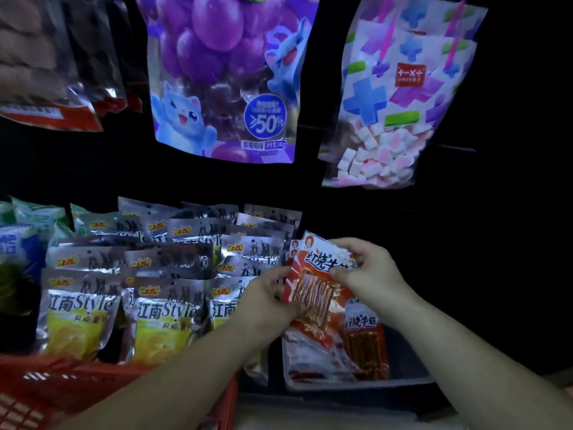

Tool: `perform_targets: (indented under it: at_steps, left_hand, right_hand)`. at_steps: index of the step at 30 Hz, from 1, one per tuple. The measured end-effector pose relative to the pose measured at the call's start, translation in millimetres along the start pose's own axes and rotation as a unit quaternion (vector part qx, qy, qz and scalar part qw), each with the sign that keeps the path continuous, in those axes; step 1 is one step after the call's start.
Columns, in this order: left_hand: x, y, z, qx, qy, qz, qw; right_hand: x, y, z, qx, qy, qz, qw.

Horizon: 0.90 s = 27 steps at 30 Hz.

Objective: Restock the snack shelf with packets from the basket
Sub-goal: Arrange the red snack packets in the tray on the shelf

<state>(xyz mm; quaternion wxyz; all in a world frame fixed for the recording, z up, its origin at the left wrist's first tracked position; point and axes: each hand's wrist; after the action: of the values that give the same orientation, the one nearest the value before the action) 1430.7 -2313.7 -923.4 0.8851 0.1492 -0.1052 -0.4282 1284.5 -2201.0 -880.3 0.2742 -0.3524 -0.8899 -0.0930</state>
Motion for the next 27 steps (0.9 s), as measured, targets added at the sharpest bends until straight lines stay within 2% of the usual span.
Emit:
perform_targets:
  at_steps: [5, 8, 11, 17, 20, 23, 25, 27]
  left_hand:
    - [2, -43, -17, 0.002, -0.007, 0.023, 1.000]
    - [9, -62, -23, 0.031, 0.023, 0.093, 0.995]
    - [11, -69, -30, 0.049, 0.039, 0.117, 0.991]
    - [4, -70, -39, 0.071, 0.068, 0.097, 0.990]
    - [4, -67, -39, 0.071, 0.058, 0.108, 0.990]
    - [0, -64, -37, 0.063, 0.045, 0.085, 0.993]
    - [-2, -64, -37, 0.068, 0.032, 0.069, 0.995]
    - [-3, -65, -38, 0.078, 0.049, 0.067, 0.993]
  right_hand:
    - [-6, -49, 34, -0.008, -0.002, 0.036, 0.999]
    - [-9, -63, 53, -0.002, 0.011, 0.039, 0.999]
    - [-24, -62, 79, 0.009, 0.054, -0.015, 0.998]
    - [-43, -63, 116, -0.065, 0.035, -0.108, 0.991]
    - [-40, -64, 111, -0.078, 0.078, -0.173, 0.979]
    - [-42, -63, 117, -0.104, 0.122, -0.257, 0.953]
    - [-46, -62, 124, -0.105, 0.143, -0.264, 0.948]
    - [-49, -63, 130, -0.101, 0.151, -0.238, 0.954]
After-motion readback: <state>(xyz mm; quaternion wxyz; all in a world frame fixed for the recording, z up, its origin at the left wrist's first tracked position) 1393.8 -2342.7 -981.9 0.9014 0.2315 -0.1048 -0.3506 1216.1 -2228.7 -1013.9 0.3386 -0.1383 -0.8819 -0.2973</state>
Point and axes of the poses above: each hand's wrist, its own y-axis away from the middle knuckle, its own x-axis out of the back of the hand, z = x × y, and after that the axes turned 3 degrees about x, right-handed
